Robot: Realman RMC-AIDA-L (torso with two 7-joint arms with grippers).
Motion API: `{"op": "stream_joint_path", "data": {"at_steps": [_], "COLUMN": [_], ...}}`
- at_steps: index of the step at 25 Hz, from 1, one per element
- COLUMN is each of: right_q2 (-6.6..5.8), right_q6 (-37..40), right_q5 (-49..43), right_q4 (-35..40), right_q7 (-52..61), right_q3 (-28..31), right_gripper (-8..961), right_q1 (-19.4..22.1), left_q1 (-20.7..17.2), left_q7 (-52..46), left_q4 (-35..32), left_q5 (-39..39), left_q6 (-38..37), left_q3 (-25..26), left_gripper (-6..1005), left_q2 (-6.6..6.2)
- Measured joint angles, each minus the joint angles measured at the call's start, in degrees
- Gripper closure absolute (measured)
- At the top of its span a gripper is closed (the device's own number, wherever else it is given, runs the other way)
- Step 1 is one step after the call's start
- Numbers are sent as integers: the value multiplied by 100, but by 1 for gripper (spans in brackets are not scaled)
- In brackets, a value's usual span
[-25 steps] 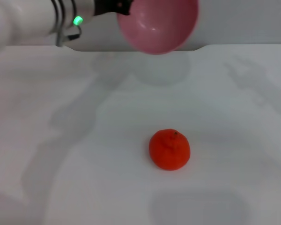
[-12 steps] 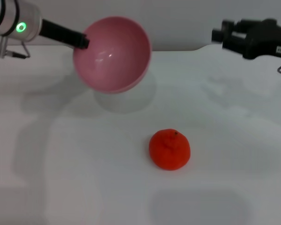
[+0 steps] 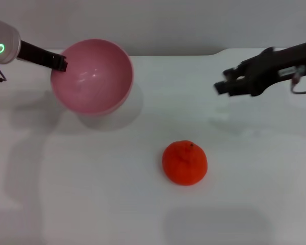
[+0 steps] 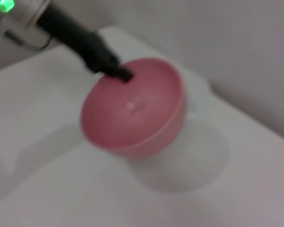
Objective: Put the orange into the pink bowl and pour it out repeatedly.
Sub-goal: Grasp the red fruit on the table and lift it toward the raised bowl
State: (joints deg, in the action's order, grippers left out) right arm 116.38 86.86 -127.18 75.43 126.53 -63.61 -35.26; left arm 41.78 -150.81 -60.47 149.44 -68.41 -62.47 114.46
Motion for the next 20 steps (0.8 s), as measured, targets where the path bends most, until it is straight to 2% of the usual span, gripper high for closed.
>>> {"op": "stream_joint_path", "data": {"at_steps": [4, 12, 15, 20], "right_q2": [39, 120, 154, 198], "right_q6": [152, 141, 111, 61], "right_q5": [-218, -419, -440, -446], "right_q4": [-412, -1154, -1325, -1542], "right_q7": [29, 37, 46, 93], "right_q3": [-543, -928, -1001, -1008], "right_gripper": [529, 516, 379, 379], "right_q1": [-384, -728, -785, -842], "left_q1": [-52, -56, -44, -10], "left_q7": [-1, 24, 36, 53], "left_q4": [29, 92, 92, 76], "left_q5": [6, 11, 7, 5], "left_q6": [2, 3, 2, 56], "left_q3": [-34, -47, -48, -64], "left_gripper": [965, 964, 964, 965], "left_q2": [25, 56, 94, 175]}}
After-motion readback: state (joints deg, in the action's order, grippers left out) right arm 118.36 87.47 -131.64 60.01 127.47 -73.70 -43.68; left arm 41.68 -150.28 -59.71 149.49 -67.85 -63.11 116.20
